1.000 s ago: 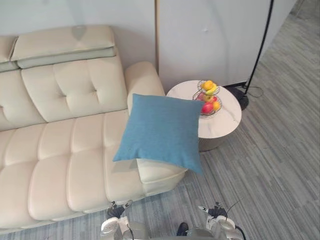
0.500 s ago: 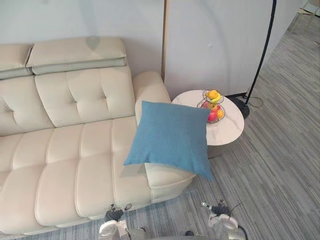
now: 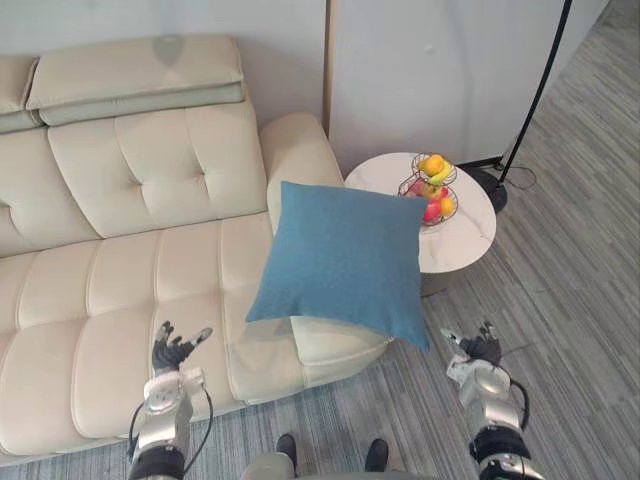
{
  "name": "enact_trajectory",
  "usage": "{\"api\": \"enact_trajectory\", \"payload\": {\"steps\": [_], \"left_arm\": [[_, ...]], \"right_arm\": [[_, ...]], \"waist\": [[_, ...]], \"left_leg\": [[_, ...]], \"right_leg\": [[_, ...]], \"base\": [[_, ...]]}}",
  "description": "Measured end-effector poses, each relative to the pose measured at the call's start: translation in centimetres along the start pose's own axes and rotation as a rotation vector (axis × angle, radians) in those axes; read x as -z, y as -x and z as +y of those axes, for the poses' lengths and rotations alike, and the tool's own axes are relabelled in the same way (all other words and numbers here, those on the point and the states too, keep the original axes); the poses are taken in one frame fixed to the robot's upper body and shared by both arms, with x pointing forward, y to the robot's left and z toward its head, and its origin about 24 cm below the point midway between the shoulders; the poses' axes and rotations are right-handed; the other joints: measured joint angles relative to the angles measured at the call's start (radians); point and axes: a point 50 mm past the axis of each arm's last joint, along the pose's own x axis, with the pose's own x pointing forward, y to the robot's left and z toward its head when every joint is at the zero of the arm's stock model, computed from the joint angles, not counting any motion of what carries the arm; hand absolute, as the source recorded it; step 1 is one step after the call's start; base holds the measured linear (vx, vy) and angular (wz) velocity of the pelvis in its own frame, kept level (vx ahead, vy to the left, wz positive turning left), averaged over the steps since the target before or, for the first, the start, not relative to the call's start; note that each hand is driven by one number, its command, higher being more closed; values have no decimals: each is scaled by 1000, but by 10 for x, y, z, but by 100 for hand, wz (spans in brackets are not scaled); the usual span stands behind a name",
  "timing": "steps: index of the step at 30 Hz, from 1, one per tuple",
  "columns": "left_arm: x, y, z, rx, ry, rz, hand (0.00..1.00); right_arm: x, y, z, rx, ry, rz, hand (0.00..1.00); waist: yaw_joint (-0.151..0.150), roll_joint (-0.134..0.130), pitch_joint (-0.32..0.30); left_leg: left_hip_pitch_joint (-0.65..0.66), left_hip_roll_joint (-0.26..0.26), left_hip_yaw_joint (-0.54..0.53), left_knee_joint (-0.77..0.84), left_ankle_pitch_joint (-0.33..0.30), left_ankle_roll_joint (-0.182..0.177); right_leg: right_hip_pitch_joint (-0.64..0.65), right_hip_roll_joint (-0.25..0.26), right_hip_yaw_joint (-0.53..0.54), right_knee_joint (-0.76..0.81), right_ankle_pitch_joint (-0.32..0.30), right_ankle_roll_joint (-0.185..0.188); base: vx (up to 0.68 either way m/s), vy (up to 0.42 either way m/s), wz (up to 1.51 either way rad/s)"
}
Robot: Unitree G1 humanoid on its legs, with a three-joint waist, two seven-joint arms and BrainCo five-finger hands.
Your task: Pick up cushions and gather them together orderly.
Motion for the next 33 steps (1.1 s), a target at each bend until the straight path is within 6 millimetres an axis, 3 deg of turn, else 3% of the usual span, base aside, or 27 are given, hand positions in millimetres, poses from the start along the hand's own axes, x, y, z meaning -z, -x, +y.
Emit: {"api": "enact_trajectory", "payload": {"steps": [3, 6, 7, 9, 18, 19, 23, 29, 33], "left_arm": [[-35, -15, -10, 20, 4, -99, 0], [-83, -28, -28, 55, -3, -229, 0], [-90, -29, -31, 63, -1, -245, 0], [-123, -32, -49, 94, 24, -332, 0], [-177, -27, -107, 228, 6, -454, 0], [-183, -26, -115, 246, 11, -459, 100], [-205, -25, -130, 266, 4, -484, 100], [-226, -26, -123, 248, 49, -520, 100], [-229, -24, -124, 263, 94, -532, 100]], "right_arm": [[-27, -8, 21, -54, -23, -63, 0], [-53, -14, 46, -104, -52, -106, 0], [-56, -14, 49, -111, -52, -110, 0], [-78, -15, 67, -147, -72, -155, 0], [-148, -6, 113, -241, -125, -308, 0], [-155, -5, 117, -249, -125, -321, 100], [-180, 5, 136, -301, -144, -370, 100], [-194, 12, 145, -338, -184, -408, 100], [-198, 18, 152, -367, -180, -443, 100]], "waist": [[2, -8, 49], [3, -17, 119], [3, -19, 124], [3, -20, 171], [-18, -24, 280], [-23, -25, 286], [-51, -24, 296], [-53, -26, 298], [-56, -26, 298]], "left_leg": [[-47, 1, -4, 18, 1, 2], [-104, 0, -6, 52, 2, 5], [-119, 0, -6, 62, 1, 6], [-178, 1, -5, 99, 1, 7], [-317, 12, -5, 186, 0, 9], [-339, 13, -4, 200, 0, 9], [-424, 19, -13, 242, -1, 8], [-466, 27, -17, 268, 1, 6], [-466, 26, -19, 270, 1, 7]], "right_leg": [[-48, 0, 26, 1, 26, -6], [-101, -3, 55, 8, 55, -9], [-113, -3, 57, 11, 56, -10], [-174, -6, 81, 41, 61, -10], [-297, 1, 129, 56, 118, -13], [-313, 2, 135, 56, 122, -13], [-378, 8, 145, 49, 148, -14], [-401, 19, 155, 29, 172, -17], [-396, 19, 155, 23, 172, -17]], "base": [[-108, 16, -15], [-120, 35, -14], [-156, 51, -6], [-136, 47, -7], [-132, 5, -12], [-121, -15, -6], [-119, -26, -3], [-37, -22, -4], [0, 0, 0]]}}
